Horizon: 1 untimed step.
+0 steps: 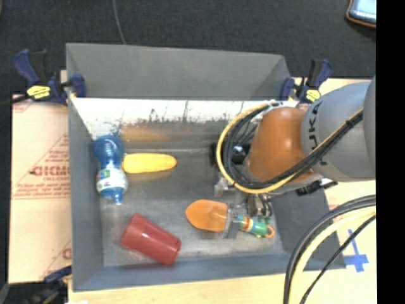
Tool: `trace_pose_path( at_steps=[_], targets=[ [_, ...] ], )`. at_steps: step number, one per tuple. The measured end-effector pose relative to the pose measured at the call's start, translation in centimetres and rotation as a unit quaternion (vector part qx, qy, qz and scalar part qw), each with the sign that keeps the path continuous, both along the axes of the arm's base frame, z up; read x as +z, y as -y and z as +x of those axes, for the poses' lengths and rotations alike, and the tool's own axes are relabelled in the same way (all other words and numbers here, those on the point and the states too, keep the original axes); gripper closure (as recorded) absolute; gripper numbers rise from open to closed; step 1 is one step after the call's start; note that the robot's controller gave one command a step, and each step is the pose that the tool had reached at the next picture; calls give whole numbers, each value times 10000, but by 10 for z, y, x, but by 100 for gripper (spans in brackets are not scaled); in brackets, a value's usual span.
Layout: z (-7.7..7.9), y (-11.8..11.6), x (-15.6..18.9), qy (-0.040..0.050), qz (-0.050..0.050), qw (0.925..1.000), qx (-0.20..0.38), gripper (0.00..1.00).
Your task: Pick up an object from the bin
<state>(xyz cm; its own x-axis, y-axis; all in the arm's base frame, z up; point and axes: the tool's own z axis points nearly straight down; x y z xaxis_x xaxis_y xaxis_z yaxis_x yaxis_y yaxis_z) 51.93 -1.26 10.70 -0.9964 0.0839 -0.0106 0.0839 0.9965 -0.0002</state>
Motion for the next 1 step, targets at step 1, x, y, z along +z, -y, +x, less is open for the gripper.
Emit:
trace_pose_path(
  at_steps=[1],
  targets=[
    [-16, 3, -37, 5, 2, 9956, -933, 100]
  ],
)
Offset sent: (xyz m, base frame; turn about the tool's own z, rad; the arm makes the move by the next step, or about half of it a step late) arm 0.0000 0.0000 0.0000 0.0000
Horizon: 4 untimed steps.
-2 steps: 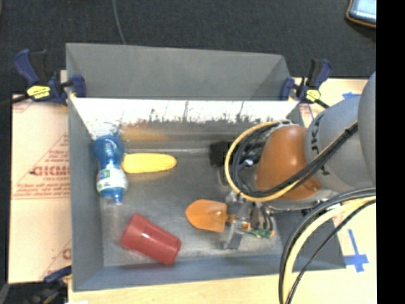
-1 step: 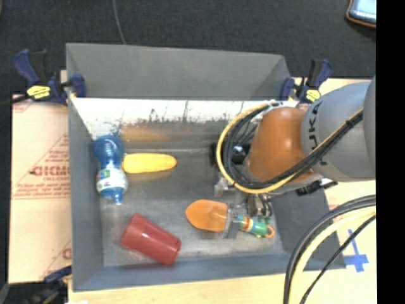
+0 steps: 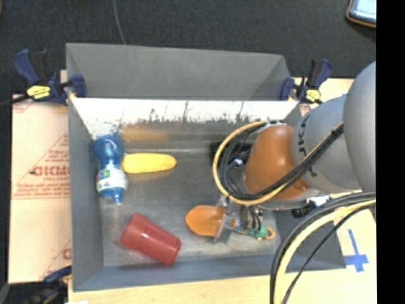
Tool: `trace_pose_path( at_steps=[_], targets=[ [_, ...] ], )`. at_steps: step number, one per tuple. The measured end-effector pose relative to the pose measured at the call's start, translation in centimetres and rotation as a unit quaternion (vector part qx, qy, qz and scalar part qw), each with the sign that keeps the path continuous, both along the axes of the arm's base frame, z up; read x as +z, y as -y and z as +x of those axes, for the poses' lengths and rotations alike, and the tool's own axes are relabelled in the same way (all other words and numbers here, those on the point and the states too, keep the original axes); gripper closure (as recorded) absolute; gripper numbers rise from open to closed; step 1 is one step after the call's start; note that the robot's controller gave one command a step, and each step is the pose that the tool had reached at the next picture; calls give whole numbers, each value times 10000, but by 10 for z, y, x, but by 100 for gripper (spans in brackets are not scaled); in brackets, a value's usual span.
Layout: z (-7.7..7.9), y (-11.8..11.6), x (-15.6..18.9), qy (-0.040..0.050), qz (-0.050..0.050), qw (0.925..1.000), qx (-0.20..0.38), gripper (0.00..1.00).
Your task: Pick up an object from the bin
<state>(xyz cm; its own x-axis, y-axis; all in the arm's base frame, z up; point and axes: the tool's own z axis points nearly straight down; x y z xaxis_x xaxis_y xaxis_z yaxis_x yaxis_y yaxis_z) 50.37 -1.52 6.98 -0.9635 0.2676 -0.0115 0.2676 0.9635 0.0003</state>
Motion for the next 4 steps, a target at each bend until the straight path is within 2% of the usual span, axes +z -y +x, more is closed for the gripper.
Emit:
trace_pose_path(
  at_steps=[1, 2, 3, 4],
  targets=[
    [0, 0, 0, 0, -1, 10000, 7, 100],
    [-13, -12, 88, -22, -1, 10000, 60, 100],
    [-6, -15, 8, -16, -4, 10000, 7, 100],
    [-9, -11, 103, -4, 0, 10000, -16, 100]
  ],
)
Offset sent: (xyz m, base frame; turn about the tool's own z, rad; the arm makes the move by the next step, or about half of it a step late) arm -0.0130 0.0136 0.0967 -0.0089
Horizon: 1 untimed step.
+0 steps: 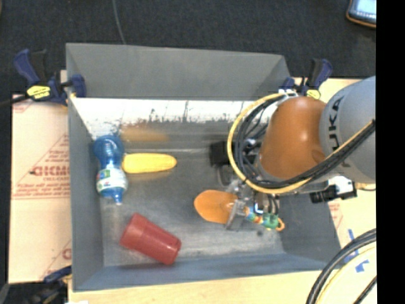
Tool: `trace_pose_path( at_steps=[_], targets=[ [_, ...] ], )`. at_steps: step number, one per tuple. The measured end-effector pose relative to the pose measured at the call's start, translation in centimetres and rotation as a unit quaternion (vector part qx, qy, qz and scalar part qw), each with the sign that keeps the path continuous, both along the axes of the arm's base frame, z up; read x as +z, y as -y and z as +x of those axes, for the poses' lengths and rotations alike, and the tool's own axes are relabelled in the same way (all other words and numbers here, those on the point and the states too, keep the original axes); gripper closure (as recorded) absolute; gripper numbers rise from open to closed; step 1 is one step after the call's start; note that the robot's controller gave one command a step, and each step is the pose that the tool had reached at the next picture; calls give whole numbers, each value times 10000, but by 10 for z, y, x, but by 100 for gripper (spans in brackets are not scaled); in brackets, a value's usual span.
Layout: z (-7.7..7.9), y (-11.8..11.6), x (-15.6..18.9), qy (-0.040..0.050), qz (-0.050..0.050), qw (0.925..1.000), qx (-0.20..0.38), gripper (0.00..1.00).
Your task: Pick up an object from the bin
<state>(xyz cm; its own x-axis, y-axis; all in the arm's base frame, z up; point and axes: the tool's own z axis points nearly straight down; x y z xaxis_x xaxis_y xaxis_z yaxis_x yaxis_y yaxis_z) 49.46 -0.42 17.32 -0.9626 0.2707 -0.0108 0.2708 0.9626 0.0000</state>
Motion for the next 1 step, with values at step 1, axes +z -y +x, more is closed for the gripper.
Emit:
trace_pose_path(
  at_steps=[1],
  targets=[
    [-2, -13, -60, -35, -2, 9999, 123, 100]
  ],
)
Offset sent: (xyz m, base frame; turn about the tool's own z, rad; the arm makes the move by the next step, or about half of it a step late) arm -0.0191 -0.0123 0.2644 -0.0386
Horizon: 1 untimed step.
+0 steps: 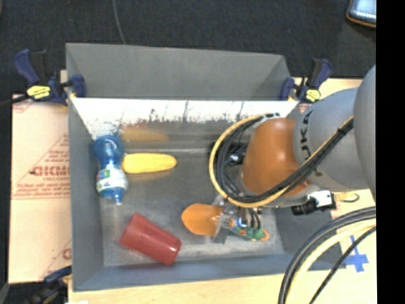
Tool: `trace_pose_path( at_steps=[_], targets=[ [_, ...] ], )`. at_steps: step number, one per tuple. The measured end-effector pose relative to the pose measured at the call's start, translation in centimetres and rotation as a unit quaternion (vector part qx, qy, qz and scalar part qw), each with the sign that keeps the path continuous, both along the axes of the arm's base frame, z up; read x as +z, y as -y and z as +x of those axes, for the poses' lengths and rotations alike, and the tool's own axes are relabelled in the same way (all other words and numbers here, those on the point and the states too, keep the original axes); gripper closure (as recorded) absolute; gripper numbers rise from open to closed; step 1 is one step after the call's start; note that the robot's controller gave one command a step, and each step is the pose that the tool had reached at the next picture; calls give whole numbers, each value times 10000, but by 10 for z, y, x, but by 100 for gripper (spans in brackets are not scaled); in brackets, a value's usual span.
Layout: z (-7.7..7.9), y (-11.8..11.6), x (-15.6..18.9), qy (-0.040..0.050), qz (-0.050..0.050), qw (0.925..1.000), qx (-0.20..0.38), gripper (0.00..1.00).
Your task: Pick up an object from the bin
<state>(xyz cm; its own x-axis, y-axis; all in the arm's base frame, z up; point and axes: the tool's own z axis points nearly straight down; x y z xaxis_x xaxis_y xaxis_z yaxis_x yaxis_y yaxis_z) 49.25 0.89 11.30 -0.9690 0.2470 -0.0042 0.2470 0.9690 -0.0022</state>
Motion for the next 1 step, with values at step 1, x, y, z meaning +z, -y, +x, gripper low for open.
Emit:
trace_pose_path(
  at_steps=[1],
  targets=[
    [-7, 7, 70, -22, 0, 10000, 31, 100]
  ],
)
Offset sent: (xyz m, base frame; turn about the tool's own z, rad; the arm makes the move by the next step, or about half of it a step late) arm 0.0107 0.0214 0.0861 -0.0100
